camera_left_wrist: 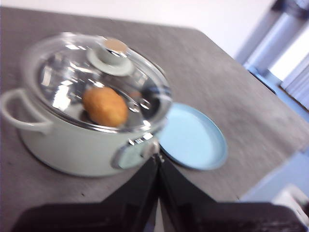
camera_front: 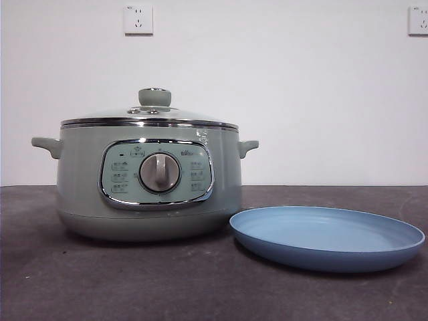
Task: Take the potato out from the steamer,put the potato on the plate,close the lid
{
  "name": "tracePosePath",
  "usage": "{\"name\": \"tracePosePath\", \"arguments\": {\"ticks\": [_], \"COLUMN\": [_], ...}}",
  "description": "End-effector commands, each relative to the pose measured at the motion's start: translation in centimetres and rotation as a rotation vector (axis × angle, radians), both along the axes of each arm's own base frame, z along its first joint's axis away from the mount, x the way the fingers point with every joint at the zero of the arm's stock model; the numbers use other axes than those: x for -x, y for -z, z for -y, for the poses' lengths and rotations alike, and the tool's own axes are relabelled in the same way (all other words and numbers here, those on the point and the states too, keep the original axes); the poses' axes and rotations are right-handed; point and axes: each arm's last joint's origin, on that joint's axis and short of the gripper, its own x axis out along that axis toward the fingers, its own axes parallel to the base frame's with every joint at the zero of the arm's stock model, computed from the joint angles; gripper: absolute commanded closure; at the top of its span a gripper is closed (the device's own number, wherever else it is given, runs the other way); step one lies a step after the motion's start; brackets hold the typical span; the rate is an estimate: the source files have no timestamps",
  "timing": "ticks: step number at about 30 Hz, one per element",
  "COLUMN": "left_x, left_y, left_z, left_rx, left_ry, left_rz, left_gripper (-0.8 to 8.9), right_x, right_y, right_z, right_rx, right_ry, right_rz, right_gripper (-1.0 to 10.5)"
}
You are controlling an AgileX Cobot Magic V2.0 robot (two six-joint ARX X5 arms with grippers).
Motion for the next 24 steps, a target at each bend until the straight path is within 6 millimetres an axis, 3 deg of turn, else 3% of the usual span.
{"name": "tracePosePath", "arguments": {"ticks": [1, 7, 9, 10, 11, 13, 15, 16, 24], "left_x": [0.2, 0.4, 0.4, 0.4, 0.4, 0.3, 0.3, 0.3, -0.7], "left_y": [-0.3, -0.6, -0.7, -0.7, -0.7, -0.7, -0.7, -0.7, -1.7], "left_z": [0.2, 0.3, 0.3, 0.3, 0.3, 0.2, 0.2, 0.2, 0.2], "left_rx": [-0.055, -0.079, -0.069, -0.070, -0.078, -0.090, -0.090, -0.090, -0.052], "left_ry": [0.070, 0.093, 0.083, 0.079, 0.065, 0.047, 0.042, 0.041, 0.009], "left_rz": [0.001, -0.018, -0.026, -0.028, -0.030, -0.032, -0.032, -0.028, 0.038], "left_gripper": [8.22, 8.00, 6.27, 4.92, 3.02, 1.47, 1.49, 1.49, 1.49], "right_x": [0.1, 0.2, 0.2, 0.2, 0.2, 0.2, 0.2, 0.2, 0.2], "right_y": [-0.5, -0.7, -0.7, -0.7, -0.7, -0.7, -0.7, -0.7, -0.7], "right_z": [-0.4, -1.2, -1.2, -1.2, -1.2, -1.2, -1.2, -1.2, -1.2], "right_rx": [0.041, 0.045, 0.044, 0.045, 0.046, 0.043, 0.036, 0.031, 0.028], "right_ry": [-0.089, -0.157, -0.158, -0.157, -0.155, -0.150, -0.142, -0.135, -0.132], "right_rz": [0.026, 0.012, 0.009, 0.009, 0.008, 0.002, -0.008, -0.018, -0.022], "right_gripper": [9.6, 9.4, 9.3, 9.0, 8.0, 5.7, 3.5, 2.9, 2.9]}}
